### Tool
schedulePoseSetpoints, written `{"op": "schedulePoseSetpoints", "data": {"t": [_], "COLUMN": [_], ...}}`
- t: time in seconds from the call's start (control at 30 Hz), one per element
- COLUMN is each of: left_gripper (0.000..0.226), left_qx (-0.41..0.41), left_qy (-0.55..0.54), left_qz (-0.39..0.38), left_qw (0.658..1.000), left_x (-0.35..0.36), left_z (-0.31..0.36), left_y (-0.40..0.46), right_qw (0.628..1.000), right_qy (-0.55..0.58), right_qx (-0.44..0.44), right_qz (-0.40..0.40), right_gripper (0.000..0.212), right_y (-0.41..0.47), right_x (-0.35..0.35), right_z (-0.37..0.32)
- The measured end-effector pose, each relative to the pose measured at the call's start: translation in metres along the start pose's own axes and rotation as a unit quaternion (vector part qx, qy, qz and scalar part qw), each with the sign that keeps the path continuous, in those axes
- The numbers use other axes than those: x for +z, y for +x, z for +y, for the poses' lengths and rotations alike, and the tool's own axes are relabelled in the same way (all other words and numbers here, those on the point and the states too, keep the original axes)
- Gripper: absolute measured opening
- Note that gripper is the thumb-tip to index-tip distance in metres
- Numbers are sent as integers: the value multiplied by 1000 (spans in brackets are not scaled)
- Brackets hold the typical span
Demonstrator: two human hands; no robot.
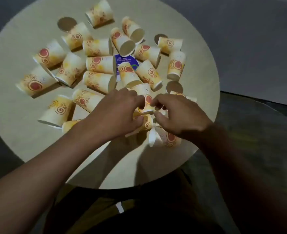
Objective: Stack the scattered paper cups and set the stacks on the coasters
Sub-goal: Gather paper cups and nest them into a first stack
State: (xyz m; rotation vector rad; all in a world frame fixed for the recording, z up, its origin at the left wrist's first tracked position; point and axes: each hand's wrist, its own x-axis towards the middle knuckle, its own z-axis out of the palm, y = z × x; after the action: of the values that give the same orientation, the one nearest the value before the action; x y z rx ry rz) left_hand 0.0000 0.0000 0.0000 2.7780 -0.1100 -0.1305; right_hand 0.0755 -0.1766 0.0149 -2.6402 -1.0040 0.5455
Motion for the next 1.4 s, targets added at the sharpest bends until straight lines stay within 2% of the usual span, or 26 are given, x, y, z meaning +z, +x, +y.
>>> {"op": "schedulePoseSetpoints", "data": {"t": [0.03,0.13,0.23,0.3,0.37,0.43,0.6,0.77,0.87,1.13,1.27,1.4], "left_gripper": [40,57,71,80,84,83,72,69,67,82,94,109], "left_qx": [-2,-3,14,19,19,38,53,22,33,59,56,100], "left_qy": [17,62,126,173,204,232,280,194,95,-45,-90,-181], "left_qz": [-21,-17,14,31,45,67,111,107,123,160,133,181], "left_qw": [1000,998,992,984,978,970,952,975,987,984,985,961], "left_x": [12,44,65,78,89,101,118,123,125,118,116,128], "left_z": [-2,-11,-17,-21,-23,-28,-22,-14,-13,-7,-8,-6], "left_y": [-2,-6,-2,-4,-7,-8,-24,-50,-68,-83,-73,-63], "right_qw": [999,993,987,985,983,981,972,975,982,977,954,919], "right_qy": [-16,-93,-147,-168,-182,-192,-221,-185,-119,39,141,248], "right_qx": [8,-39,-61,-41,10,12,-1,24,41,65,68,63], "right_qz": [-38,-62,-15,-18,-31,-27,81,120,139,199,254,300], "right_gripper": [28,41,67,83,85,82,82,77,79,74,79,82], "right_y": [-5,-28,-43,-47,-51,-58,-76,-92,-107,-131,-130,-122], "right_x": [13,46,67,78,86,98,137,149,153,158,160,162], "right_z": [7,27,43,47,51,57,52,50,53,55,56,54]}}
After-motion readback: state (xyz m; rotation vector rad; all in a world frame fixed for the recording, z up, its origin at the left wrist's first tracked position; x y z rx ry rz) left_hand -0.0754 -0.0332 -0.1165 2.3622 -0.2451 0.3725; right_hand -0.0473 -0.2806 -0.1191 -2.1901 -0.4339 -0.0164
